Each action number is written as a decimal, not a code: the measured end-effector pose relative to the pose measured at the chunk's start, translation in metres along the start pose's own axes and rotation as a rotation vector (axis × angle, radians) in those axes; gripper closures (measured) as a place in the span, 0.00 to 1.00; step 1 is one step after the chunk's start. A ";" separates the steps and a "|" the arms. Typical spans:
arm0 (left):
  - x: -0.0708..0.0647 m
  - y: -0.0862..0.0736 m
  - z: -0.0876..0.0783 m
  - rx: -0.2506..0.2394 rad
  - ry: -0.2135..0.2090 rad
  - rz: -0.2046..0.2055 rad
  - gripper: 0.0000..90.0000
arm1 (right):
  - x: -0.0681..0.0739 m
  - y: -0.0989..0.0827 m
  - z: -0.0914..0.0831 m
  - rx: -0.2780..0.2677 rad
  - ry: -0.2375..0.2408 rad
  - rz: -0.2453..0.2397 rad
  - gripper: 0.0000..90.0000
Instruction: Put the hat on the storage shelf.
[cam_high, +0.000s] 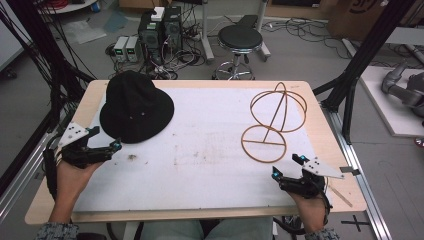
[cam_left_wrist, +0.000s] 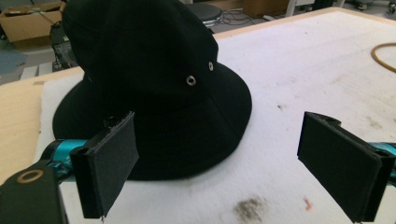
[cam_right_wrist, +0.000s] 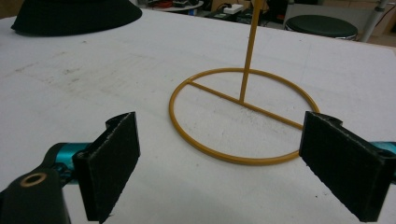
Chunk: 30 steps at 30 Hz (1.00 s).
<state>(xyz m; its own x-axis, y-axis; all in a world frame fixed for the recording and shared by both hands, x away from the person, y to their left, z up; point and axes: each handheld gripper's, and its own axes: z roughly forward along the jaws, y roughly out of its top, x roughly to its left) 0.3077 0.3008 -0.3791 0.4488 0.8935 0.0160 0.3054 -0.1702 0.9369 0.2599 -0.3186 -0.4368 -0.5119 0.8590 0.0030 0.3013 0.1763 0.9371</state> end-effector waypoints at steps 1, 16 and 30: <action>0.001 0.002 0.002 -0.002 0.007 -0.003 0.15 | 0.000 -0.001 -0.003 0.004 -0.004 -0.005 0.13; 0.011 0.030 0.024 -0.003 -0.005 -0.001 0.15 | -0.001 -0.008 -0.019 0.016 -0.032 0.010 0.14; 0.017 0.064 0.030 -0.021 -0.015 0.025 0.15 | -0.002 -0.011 -0.025 0.021 -0.049 0.013 0.14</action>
<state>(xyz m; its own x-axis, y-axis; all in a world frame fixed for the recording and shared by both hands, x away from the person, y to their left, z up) 0.3605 0.2925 -0.3291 0.4686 0.8827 0.0349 0.2760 -0.1838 0.9434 0.2377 -0.3347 -0.4384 -0.4677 0.8839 -0.0023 0.3245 0.1741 0.9297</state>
